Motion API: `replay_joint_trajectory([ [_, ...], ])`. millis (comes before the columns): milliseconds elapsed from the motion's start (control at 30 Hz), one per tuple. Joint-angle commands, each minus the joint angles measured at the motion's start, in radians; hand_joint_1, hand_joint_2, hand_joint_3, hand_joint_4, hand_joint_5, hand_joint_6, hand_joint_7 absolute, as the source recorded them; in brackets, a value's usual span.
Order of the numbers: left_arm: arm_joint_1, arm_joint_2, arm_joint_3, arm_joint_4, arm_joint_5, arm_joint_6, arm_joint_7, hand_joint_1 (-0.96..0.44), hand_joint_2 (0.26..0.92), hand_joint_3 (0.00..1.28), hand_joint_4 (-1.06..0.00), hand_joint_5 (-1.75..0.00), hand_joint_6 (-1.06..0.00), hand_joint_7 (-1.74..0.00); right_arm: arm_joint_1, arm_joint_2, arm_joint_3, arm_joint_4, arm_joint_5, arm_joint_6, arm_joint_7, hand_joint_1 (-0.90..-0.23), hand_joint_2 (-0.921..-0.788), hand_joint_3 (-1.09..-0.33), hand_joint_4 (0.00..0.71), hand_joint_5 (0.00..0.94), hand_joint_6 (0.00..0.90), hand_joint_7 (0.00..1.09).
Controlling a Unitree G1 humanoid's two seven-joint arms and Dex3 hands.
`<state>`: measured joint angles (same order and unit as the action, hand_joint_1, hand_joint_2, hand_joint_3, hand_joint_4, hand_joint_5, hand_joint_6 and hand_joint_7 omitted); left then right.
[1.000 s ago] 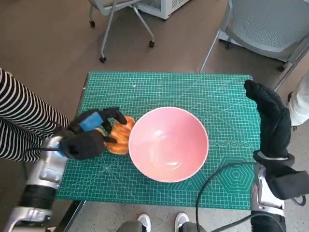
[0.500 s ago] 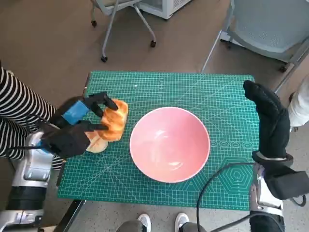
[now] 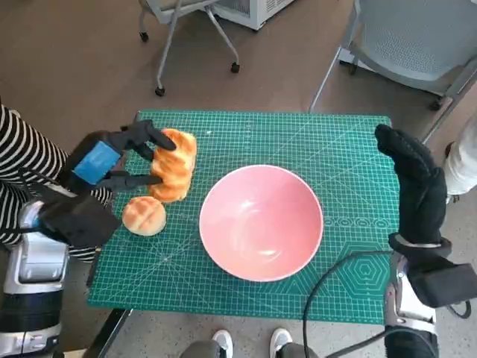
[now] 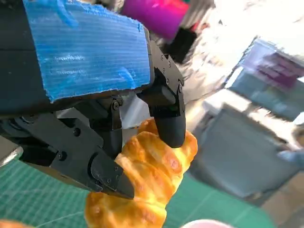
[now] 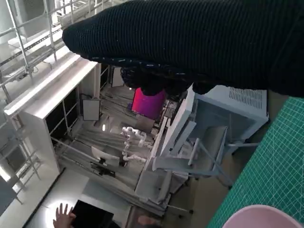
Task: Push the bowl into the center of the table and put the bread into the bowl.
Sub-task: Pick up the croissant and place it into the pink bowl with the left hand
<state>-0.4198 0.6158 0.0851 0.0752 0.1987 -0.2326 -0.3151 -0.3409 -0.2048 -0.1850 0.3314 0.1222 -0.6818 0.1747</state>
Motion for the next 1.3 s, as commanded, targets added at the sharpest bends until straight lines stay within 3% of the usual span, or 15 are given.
replay_joint_trajectory([
  [33, -0.009, -0.003, 0.0, -0.063, -0.029, -0.022, -0.014, 0.0, 0.866, 0.01, -0.93, -0.97, -0.78, -0.94, 0.016, 0.002, 0.0, 0.015, 0.008, 0.012, 0.004, -0.692, -0.921, -0.795, 0.143, 0.0, 0.087, 0.45],
  [433, -0.037, -0.07, -0.08, -0.181, -0.007, 0.001, -0.023, 0.0, 0.844, 0.01, -0.95, -0.99, -0.86, -0.8, 0.019, 0.004, 0.0, 0.013, 0.006, 0.012, 0.001, -0.691, -0.921, -0.795, 0.143, 0.0, 0.087, 0.45],
  [733, -0.066, -0.138, -0.169, -0.243, 0.027, 0.103, -0.044, 0.0, 0.848, 0.02, -0.97, -0.85, -0.77, -1.01, 0.018, 0.004, -0.001, 0.019, 0.006, 0.011, 0.002, -0.689, -0.921, -0.796, 0.143, 0.0, 0.087, 0.45],
  [1133, -0.144, -0.204, -0.288, -0.065, 0.086, 0.089, -0.065, 0.0, 0.873, 0.02, -0.92, -0.88, -0.72, -1.09, 0.026, -0.002, -0.007, 0.003, 0.009, 0.017, 0.004, -0.698, -0.921, -0.795, 0.142, 0.0, 0.086, 0.45],
  [1300, -0.172, -0.218, -0.323, 0.021, 0.111, 0.079, -0.064, 0.0, 0.906, 0.02, -0.84, -0.97, -0.65, -1.16, 0.026, -0.003, -0.011, 0.006, 0.01, 0.016, 0.004, -0.7, -0.921, -0.794, 0.142, 0.001, 0.086, 0.45],
])
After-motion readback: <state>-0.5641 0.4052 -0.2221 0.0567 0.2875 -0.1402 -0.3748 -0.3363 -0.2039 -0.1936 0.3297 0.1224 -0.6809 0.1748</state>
